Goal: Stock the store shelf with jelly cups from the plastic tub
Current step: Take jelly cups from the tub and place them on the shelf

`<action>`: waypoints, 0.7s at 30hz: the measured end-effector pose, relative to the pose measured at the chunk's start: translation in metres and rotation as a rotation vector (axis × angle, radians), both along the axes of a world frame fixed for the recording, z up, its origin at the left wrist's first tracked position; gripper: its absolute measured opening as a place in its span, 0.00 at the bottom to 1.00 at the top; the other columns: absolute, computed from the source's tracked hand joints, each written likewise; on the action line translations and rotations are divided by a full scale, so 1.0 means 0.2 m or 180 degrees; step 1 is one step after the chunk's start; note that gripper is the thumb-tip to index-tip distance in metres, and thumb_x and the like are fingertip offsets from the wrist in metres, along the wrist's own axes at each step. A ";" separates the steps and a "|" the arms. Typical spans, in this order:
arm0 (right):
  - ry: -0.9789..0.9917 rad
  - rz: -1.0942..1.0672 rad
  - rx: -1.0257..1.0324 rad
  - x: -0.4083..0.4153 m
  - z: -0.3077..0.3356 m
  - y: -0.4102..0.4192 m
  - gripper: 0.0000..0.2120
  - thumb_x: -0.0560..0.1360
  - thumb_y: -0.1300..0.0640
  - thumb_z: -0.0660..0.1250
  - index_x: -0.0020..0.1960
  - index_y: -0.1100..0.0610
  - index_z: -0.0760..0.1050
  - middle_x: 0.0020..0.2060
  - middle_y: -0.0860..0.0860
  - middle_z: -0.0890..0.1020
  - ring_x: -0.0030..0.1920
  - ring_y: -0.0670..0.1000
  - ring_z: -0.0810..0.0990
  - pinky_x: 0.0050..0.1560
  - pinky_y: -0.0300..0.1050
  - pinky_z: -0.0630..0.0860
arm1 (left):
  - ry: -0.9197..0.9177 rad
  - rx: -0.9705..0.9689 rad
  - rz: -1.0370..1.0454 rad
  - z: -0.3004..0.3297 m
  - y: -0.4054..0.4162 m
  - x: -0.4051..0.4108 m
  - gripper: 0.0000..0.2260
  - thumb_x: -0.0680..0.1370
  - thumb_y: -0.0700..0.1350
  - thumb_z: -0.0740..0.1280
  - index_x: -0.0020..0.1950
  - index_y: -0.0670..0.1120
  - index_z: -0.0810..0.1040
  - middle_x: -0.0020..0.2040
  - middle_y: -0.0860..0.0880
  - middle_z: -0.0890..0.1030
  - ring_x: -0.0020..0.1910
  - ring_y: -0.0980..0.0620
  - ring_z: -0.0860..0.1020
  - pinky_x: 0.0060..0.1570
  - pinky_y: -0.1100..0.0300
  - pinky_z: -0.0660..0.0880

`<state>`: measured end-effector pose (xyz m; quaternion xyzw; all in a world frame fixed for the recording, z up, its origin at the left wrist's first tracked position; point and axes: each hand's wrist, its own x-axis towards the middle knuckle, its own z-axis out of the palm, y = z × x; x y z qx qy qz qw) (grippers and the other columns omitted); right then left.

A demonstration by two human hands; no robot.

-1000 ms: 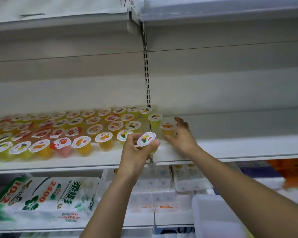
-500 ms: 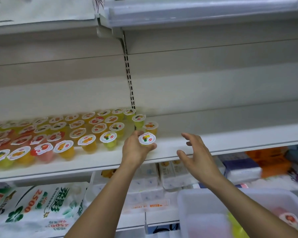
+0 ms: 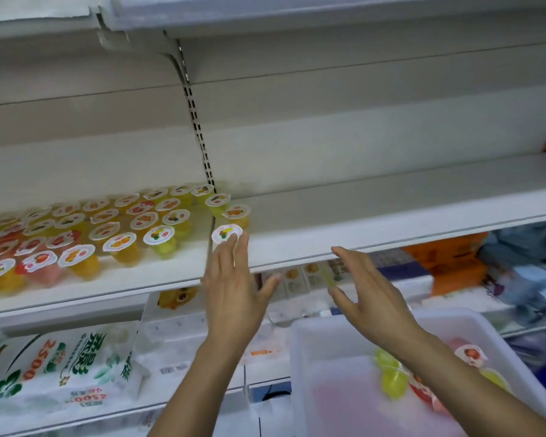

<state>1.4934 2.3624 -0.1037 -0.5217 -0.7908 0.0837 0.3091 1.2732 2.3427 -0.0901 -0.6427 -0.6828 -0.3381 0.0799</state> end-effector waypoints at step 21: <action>-0.1798 -0.0995 -0.1802 1.06 -0.74 -0.59 0.37 0.75 0.47 0.63 0.78 0.52 0.48 0.72 0.53 0.62 0.68 0.56 0.66 0.64 0.51 0.69 | 0.0645 -0.2516 -0.1662 -0.90 -0.29 1.08 0.39 0.75 0.59 0.66 0.79 0.52 0.49 0.79 0.46 0.50 0.76 0.42 0.54 0.72 0.51 0.57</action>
